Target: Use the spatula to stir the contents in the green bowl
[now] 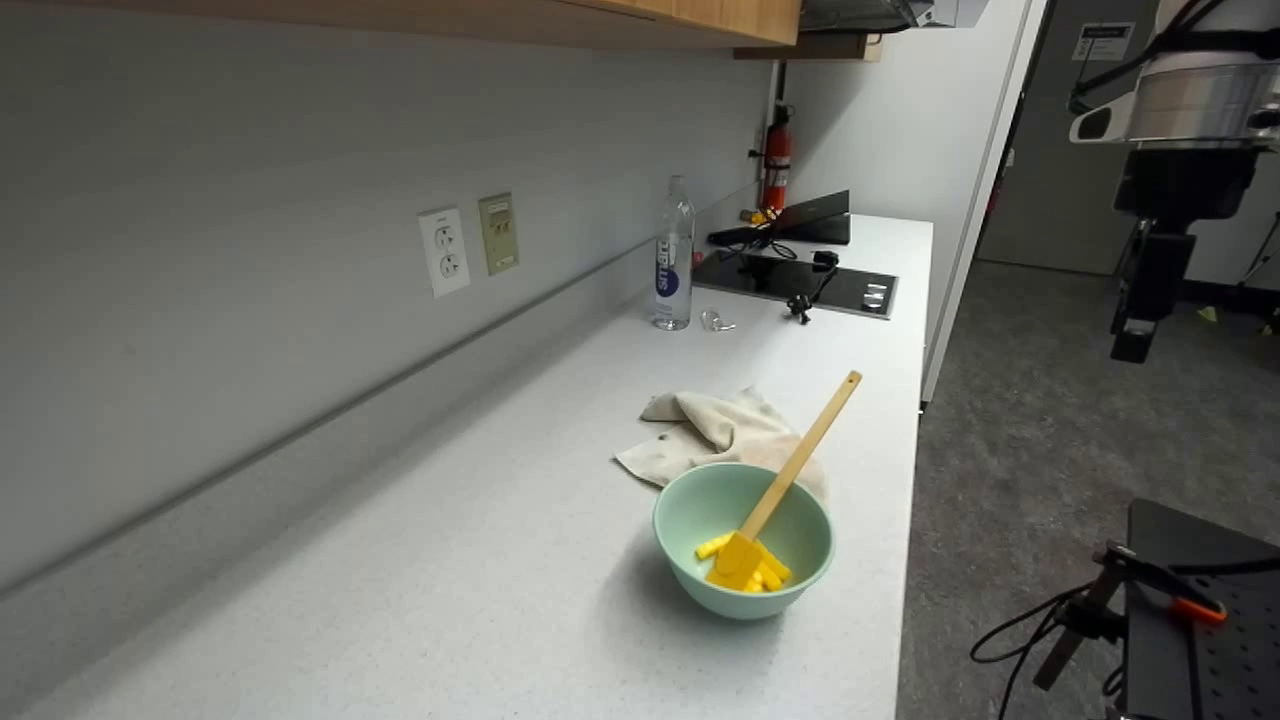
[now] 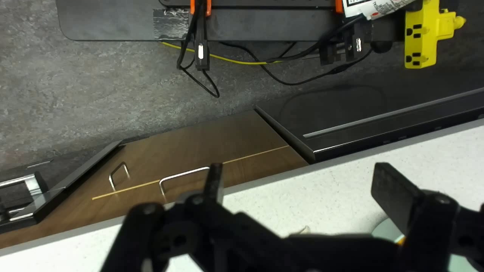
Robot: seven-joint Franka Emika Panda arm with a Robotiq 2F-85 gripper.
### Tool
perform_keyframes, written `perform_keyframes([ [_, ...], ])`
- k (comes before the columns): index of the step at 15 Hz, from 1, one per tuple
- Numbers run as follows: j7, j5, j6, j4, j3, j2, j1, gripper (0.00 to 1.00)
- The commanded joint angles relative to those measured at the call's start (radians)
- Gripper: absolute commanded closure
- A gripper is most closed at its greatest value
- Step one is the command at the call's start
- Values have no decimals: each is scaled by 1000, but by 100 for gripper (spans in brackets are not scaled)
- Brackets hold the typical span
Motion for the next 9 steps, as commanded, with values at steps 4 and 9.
perform_keyframes([
  [4, 5, -21, 3, -5, -7, 1, -12, 0],
  [9, 16, 65, 71, -3, -16, 23, 23, 0],
])
